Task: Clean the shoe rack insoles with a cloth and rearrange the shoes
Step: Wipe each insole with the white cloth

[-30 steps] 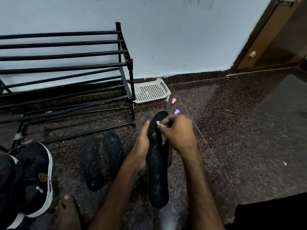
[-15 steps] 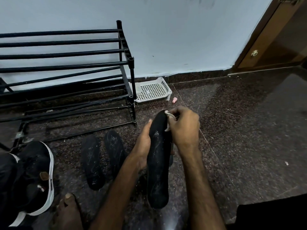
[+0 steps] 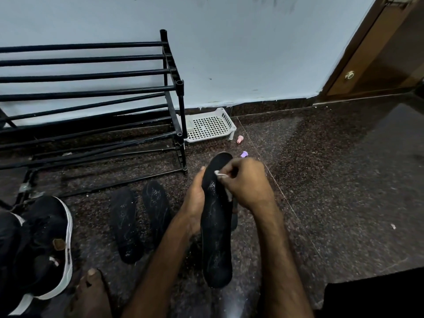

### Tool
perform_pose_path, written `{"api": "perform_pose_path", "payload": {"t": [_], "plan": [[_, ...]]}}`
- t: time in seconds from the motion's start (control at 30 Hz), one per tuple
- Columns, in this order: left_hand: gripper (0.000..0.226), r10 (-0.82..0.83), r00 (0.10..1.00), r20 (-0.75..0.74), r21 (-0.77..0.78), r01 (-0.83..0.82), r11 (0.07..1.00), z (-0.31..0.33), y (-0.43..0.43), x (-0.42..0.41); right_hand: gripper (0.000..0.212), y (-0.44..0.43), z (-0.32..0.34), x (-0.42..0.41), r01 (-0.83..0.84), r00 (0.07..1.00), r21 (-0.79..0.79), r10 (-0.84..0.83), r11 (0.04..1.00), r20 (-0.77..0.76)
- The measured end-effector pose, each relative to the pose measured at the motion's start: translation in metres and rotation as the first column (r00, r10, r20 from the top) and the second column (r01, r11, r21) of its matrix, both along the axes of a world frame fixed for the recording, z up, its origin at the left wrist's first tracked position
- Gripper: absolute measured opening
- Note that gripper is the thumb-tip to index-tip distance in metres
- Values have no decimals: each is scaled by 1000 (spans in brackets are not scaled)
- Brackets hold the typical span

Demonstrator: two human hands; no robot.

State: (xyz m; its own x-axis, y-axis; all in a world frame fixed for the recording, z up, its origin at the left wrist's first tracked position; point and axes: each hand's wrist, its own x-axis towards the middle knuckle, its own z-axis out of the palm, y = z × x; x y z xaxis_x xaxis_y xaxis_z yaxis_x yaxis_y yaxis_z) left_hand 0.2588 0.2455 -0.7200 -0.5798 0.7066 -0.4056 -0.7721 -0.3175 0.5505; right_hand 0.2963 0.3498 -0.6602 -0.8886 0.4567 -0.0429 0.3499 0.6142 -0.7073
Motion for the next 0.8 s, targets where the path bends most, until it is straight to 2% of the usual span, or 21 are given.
{"api": "perform_pose_path", "payload": {"t": [0.07, 0.17, 0.23, 0.33, 0.4, 0.43, 0.5, 0.57, 0.6, 0.7, 0.77, 0.8], "plan": [[67, 26, 1000, 6, 16, -27, 1000, 3, 1, 1, 7, -9, 3, -5, -64, 996, -34, 62, 997, -69], [69, -13, 1000, -4, -4, 13, 1000, 4, 1, -1, 3, -5, 2, -8, 151, 980, 69, -140, 986, -142], [73, -8, 1000, -2, -30, 8, 1000, 3, 0, -1, 3, 3, 0, -4, 232, 972, 155, -222, 960, -81], [71, -1, 1000, -6, -21, 1, 1000, 1, -1, -1, 15, 4, 1, 0, 46, 997, 99, -52, 994, 54], [69, 21, 1000, -18, -23, -21, 1000, -2, 0, 0, 11, -6, 5, -3, -68, 998, 12, 68, 998, 17], [67, 25, 999, -20, -23, -25, 999, -2, 0, 0, 8, -10, 6, -5, -52, 998, 12, 52, 999, -30], [67, -1, 1000, -28, -18, 1, 1000, 0, 0, -1, 2, -10, 7, -9, 106, 988, 66, -98, 992, -116], [73, -28, 998, -48, -38, 26, 999, 1, -1, -1, 3, -2, 3, -6, 231, 969, 138, -215, 963, -125], [75, -33, 998, -54, -43, 31, 999, 1, -2, -1, 6, 2, 2, -4, 231, 972, 146, -220, 962, -86], [71, -13, 999, -42, -53, 10, 999, -3, 0, -1, 16, 1, 2, -2, 15, 998, 75, -19, 997, 53], [66, 19, 1000, -24, -44, -20, 999, -4, 1, -1, 13, -10, 4, -6, -87, 996, 29, 87, 996, 20], [63, 28, 999, -20, -37, -29, 999, -4, 1, -2, 9, -13, 3, -9, -72, 997, 39, 73, 997, -29]]}}
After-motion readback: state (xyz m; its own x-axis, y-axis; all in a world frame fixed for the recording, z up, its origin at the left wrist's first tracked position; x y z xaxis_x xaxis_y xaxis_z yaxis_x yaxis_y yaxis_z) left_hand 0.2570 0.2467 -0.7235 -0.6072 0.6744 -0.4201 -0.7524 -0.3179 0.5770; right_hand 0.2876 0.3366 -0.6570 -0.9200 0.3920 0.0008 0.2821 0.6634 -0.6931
